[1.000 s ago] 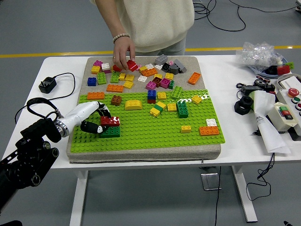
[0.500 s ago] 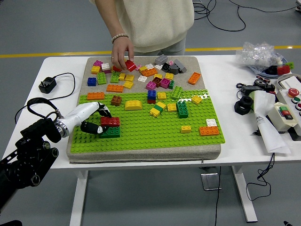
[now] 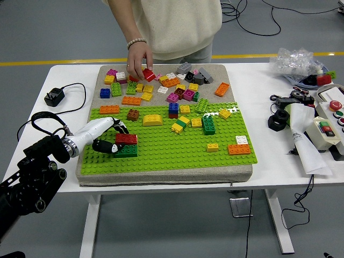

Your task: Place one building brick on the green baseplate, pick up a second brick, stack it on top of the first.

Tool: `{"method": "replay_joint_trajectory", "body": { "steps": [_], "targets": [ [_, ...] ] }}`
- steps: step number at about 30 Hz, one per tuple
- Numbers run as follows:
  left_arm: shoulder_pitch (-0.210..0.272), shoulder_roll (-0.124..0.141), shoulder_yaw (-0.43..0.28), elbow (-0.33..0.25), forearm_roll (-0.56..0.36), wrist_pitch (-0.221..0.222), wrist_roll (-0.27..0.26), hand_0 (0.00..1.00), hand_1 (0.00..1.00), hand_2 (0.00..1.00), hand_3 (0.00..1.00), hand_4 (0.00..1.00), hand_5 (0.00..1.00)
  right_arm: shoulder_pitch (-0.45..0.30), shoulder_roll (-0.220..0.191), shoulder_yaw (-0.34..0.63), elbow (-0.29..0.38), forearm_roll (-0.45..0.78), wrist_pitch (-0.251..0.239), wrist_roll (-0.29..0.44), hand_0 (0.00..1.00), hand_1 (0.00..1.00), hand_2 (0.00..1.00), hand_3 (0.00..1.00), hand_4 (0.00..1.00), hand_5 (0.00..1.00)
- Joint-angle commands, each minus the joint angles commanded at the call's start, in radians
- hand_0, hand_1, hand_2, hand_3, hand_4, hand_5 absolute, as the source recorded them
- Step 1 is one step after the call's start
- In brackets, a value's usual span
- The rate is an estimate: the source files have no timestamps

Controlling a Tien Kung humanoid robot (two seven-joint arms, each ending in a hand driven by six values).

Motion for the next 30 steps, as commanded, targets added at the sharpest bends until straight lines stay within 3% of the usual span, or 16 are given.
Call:
{"method": "replay_joint_trajectory", "body": {
  "steps": [13, 20, 21, 30],
  "targets": [
    [0.001, 0.001, -0.013, -0.01, -0.004, -0.003, 0.0, 0.853, 0.747, 0.795, 0.655, 0.851, 0.126, 0.001, 0.0, 0.0, 0.0, 0.001, 0.001, 0.001, 0.786, 0.731, 0.778, 0.708, 0.915, 0.639],
    [-0.008, 0.002, -0.027, -0.018, -0.008, 0.02, -0.002, 0.857, 0.746, 0.793, 0.661, 0.862, 0.137, 0.001, -0.001, 0.001, 0.0, 0.001, 0.002, 0.0, 0.786, 0.731, 0.778, 0.708, 0.915, 0.639],
    [-0.011, 0.003, -0.024, -0.017, -0.004, 0.02, -0.002, 0.864, 0.745, 0.691, 0.627, 0.851, 0.139, 0.001, -0.001, 0.001, 0.0, 0.002, 0.002, 0.0, 0.786, 0.731, 0.777, 0.705, 0.914, 0.639],
    [-0.026, 0.005, 0.0, -0.006, 0.006, 0.012, -0.003, 0.869, 0.75, 0.66, 0.625, 0.854, 0.142, 0.004, -0.001, 0.002, 0.0, 0.003, 0.001, 0.0, 0.785, 0.731, 0.777, 0.705, 0.914, 0.639]
  ]
}}
